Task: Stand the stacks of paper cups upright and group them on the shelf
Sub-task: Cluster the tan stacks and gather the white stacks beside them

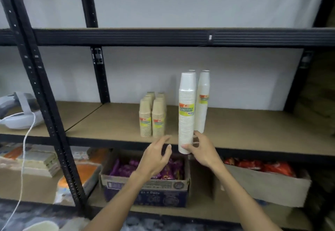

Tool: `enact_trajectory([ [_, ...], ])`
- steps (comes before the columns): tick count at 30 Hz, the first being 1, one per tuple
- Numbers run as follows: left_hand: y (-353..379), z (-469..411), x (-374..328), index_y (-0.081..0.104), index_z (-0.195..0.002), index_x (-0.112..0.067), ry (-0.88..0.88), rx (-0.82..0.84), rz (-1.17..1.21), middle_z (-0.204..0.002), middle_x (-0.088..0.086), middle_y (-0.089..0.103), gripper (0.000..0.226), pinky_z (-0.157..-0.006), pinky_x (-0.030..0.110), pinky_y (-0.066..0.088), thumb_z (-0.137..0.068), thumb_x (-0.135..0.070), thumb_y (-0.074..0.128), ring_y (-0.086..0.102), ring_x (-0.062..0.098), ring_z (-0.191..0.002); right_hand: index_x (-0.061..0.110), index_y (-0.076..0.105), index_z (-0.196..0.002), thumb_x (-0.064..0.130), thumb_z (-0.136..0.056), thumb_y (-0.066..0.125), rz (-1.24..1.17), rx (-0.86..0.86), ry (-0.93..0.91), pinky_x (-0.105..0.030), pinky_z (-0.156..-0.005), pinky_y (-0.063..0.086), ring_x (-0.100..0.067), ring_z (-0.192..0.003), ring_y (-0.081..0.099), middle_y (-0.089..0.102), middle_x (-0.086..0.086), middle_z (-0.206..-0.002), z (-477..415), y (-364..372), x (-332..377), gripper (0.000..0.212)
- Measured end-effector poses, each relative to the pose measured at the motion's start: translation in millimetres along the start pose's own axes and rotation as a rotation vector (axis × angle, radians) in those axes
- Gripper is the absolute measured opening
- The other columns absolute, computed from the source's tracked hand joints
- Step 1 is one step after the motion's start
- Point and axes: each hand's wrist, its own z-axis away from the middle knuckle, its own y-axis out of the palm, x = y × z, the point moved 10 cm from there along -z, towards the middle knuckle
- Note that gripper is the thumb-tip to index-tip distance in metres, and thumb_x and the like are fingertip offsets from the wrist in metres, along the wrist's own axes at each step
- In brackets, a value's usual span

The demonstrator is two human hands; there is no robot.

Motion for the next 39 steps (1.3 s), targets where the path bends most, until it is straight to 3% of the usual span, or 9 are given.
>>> enact_trajectory([
  [3,39,-21,-12,0.030,-0.150,-0.024,-0.075,0.082,0.003,-0.152,-0.002,0.039,0.050,-0.111,0.027,0.031,-0.102,-0.038,0.036,0.038,0.012,-0.137,0.024,0.056,-0.129,0.031,-0.083,0.077,0.019,-0.062,0.028,-0.024,-0.082,0.051,-0.010,-0.104,0.064,0.065,0.009,-0.119,-3,-34,-17,0.051],
  [9,90,-58,17,0.005,-0.155,-0.013,-0.283,0.302,-0.105,-0.162,0.010,0.015,0.071,-0.114,0.040,0.028,-0.100,-0.048,0.033,0.025,0.025,-0.145,0.016,0.056,-0.131,0.024,-0.085,0.075,0.063,-0.156,0.107,-0.027,-0.093,0.047,-0.014,-0.113,0.060,0.064,0.004,-0.122,-24,-69,-49,0.051],
  [12,101,-65,27,0.004,-0.154,-0.008,-0.279,0.328,-0.200,-0.160,0.014,0.022,0.078,-0.117,0.038,0.022,-0.098,-0.054,0.032,0.026,0.028,-0.145,0.015,0.059,-0.124,0.021,-0.083,0.076,0.077,-0.166,0.134,-0.025,-0.089,0.048,-0.016,-0.112,0.063,0.066,0.003,-0.118,-42,-72,-61,0.045],
  [21,96,-66,25,0.004,-0.155,-0.012,-0.164,0.132,-0.245,-0.156,0.008,0.034,0.077,-0.115,0.029,0.023,-0.098,-0.055,0.032,0.035,0.021,-0.140,0.023,0.059,-0.123,0.028,-0.084,0.076,0.018,-0.214,0.109,-0.021,-0.091,0.049,0.000,-0.104,0.060,0.065,0.016,-0.115,-65,-54,-82,0.043],
  [26,98,-70,26,0.005,-0.154,-0.011,-0.146,0.081,-0.272,-0.156,0.005,0.034,0.069,-0.115,0.027,0.021,-0.101,-0.048,0.029,0.036,0.017,-0.140,0.023,0.059,-0.130,0.031,-0.079,0.080,-0.037,-0.217,0.096,-0.034,-0.099,0.052,-0.002,-0.111,0.064,0.068,0.014,-0.122,-71,-49,-91,0.055],
  [29,100,-70,29,0.003,-0.154,-0.011,-0.149,0.082,-0.274,-0.157,0.006,0.032,0.068,-0.118,0.028,0.020,-0.101,-0.047,0.025,0.034,0.017,-0.142,0.022,0.059,-0.130,0.030,-0.079,0.081,-0.055,-0.220,0.090,-0.029,-0.098,0.052,0.000,-0.109,0.064,0.068,0.014,-0.121,-73,-48,-92,0.057],
  [34,101,-72,31,-0.003,-0.155,-0.014,-0.173,0.103,-0.240,-0.153,0.006,0.040,0.069,-0.119,0.031,0.021,-0.101,-0.048,0.025,0.036,0.017,-0.140,0.024,0.059,-0.128,0.026,-0.078,0.082,-0.084,-0.211,0.062,-0.007,-0.081,0.050,0.008,-0.100,0.065,0.067,0.025,-0.111,-74,-46,-90,0.056],
  [37,98,-76,21,-0.012,-0.153,-0.020,-0.208,0.150,-0.088,-0.141,0.002,0.054,0.068,-0.121,0.031,0.009,-0.103,-0.044,0.026,0.038,0.018,-0.139,0.026,0.057,-0.130,0.028,-0.078,0.082,-0.090,-0.217,0.052,-0.006,-0.080,0.049,0.006,-0.103,0.064,0.066,0.022,-0.115,-73,-45,-87,0.058],
  [39,97,-82,11,-0.006,-0.155,-0.020,-0.187,0.146,-0.010,-0.148,-0.004,0.047,0.068,-0.122,0.038,0.014,-0.102,-0.040,0.032,0.037,0.020,-0.139,0.026,0.056,-0.131,0.028,-0.078,0.082,-0.092,-0.216,0.048,-0.007,-0.081,0.049,0.005,-0.103,0.064,0.066,0.021,-0.115,-74,-45,-88,0.058],
])
